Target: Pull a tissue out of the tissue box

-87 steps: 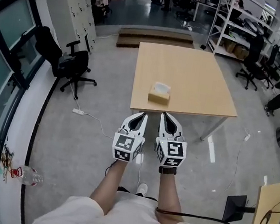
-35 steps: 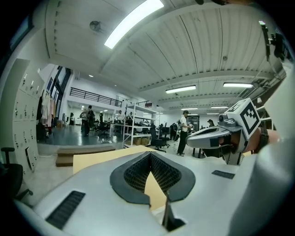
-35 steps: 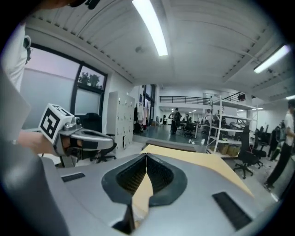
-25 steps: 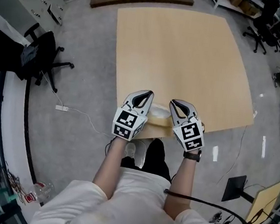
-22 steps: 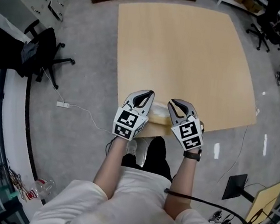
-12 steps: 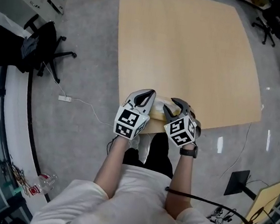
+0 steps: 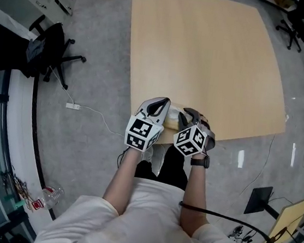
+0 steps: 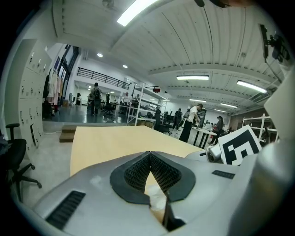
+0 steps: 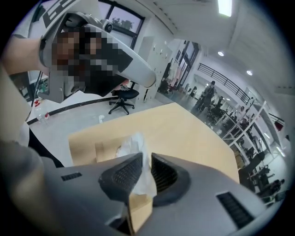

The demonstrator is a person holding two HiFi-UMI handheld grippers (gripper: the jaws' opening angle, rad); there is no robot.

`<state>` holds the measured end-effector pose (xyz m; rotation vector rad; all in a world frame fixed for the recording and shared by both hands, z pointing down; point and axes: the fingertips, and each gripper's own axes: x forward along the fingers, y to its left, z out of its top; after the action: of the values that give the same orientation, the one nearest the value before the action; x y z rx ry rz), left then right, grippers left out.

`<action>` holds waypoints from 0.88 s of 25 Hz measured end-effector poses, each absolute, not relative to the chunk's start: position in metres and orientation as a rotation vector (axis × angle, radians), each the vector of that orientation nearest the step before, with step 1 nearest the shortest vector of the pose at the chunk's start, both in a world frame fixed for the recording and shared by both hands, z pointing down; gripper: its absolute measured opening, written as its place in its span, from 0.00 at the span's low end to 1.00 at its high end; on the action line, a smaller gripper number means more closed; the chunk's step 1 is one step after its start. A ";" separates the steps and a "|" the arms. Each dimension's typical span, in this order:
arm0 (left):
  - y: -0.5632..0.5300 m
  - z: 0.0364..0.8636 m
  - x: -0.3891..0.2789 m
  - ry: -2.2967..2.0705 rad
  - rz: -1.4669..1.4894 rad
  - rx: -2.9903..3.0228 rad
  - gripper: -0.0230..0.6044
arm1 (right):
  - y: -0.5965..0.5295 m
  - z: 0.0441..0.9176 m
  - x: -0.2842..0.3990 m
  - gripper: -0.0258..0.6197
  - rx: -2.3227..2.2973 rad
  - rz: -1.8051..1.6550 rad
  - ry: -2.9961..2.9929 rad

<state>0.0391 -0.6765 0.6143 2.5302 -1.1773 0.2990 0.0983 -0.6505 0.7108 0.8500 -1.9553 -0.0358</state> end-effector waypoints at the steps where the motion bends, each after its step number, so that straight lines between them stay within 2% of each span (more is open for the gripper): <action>1: -0.677 0.612 0.037 -1.183 0.294 2.531 0.04 | -0.651 0.708 0.098 0.08 0.853 -0.042 -1.959; 2: -0.678 0.609 0.035 -1.190 0.287 2.531 0.04 | -0.653 0.704 0.097 0.04 0.858 -0.049 -1.965; 9: -0.686 0.570 0.022 -1.239 0.191 2.561 0.04 | -0.669 0.634 0.089 0.04 1.022 -0.042 -2.131; 22: -0.666 0.439 0.012 -1.332 -0.069 2.744 0.04 | -0.653 0.425 0.094 0.04 1.591 -0.282 -2.396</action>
<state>0.0121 -0.6659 0.4385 2.7436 -1.3317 -0.0691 0.0943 -0.6534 0.4253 1.5906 -2.3963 -0.2819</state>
